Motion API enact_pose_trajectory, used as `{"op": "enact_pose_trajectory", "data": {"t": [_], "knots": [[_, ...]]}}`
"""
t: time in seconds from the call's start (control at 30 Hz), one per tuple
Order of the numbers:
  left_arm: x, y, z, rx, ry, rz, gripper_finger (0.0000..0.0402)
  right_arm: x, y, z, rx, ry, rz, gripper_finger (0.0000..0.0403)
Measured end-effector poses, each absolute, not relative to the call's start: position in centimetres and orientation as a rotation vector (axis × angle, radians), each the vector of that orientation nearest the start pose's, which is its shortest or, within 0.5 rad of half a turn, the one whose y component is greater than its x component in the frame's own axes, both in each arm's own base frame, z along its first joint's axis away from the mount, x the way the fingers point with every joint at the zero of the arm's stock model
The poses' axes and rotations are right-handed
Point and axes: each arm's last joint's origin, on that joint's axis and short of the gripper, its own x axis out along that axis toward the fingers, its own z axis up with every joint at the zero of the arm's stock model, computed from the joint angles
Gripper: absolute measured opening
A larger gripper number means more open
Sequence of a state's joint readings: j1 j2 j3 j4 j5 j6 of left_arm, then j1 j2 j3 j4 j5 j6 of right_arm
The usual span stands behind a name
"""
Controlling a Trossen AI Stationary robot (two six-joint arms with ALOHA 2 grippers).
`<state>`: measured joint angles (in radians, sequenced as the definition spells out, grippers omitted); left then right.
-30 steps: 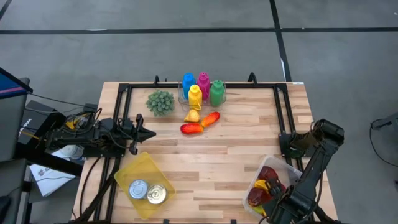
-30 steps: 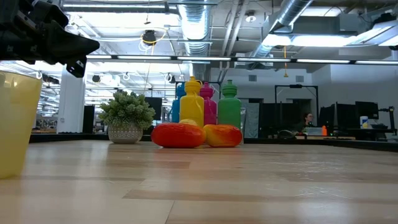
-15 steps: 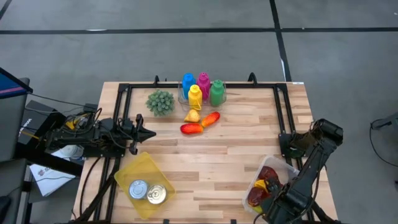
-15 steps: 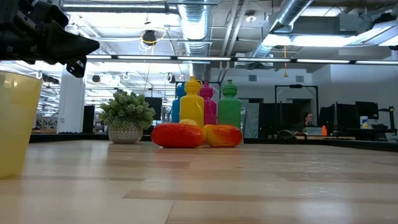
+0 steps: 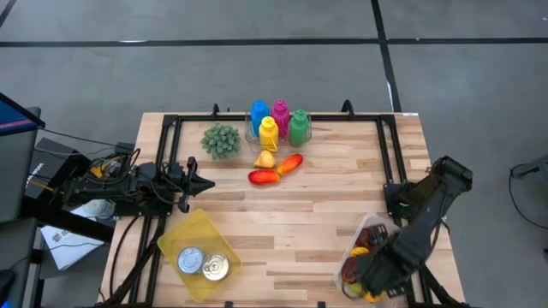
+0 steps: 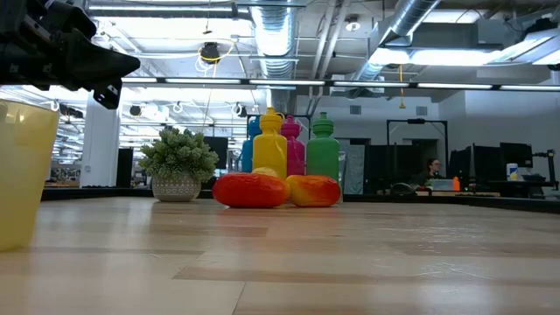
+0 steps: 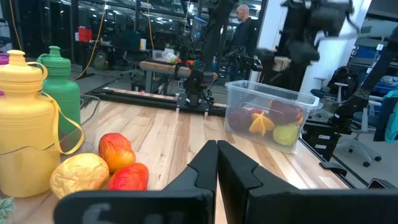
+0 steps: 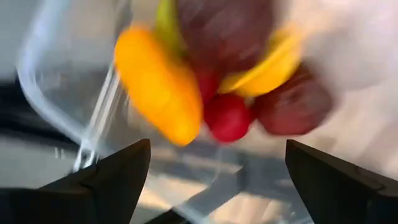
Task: Pick & Place Food Item
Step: Put the left red mango into the white bin
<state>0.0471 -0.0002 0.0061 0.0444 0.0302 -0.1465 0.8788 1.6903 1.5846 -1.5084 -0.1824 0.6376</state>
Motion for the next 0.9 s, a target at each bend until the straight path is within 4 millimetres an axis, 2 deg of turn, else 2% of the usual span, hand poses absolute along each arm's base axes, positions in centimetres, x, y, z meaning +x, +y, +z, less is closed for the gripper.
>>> {"op": "enact_pose_trajectory", "data": {"t": [0.13, 0.27, 0.43, 0.6, 0.7, 0.8, 0.9], "knots": [[9.7, 0.4, 17.0, -0.144, -0.052, 0.013, 0.0, 20.6, 20.0, 33.5, -0.033, 1.54, 0.141, 0.0361], [9.7, 0.4, 17.0, -0.145, -0.052, 0.013, 0.0, 24.0, 15.9, 35.8, 0.013, 1.282, -0.015, 0.0361], [9.7, 0.4, 17.0, -0.145, -0.052, 0.013, 0.0, 29.4, 9.7, 36.2, 0.016, 1.072, -0.147, 0.036], [9.7, 0.4, 17.0, -0.145, -0.052, 0.013, 0.0, 36.0, 4.3, 33.5, -0.038, 0.964, -0.2, 0.036], [9.7, 0.4, 17.0, -0.145, -0.052, 0.013, 0.0, 39.3, 1.9, 31.0, -0.092, 0.927, -0.207, 0.036], [9.7, 0.4, 17.0, -0.145, -0.051, 0.013, 0.0, 41.7, 0.1, 27.9, -0.089, 0.957, -0.174, 0.036], [9.7, 0.4, 17.0, -0.145, -0.052, 0.014, 0.0, 43.1, -1.6, 24.6, -0.075, 1.027, -0.155, 0.036]]}}
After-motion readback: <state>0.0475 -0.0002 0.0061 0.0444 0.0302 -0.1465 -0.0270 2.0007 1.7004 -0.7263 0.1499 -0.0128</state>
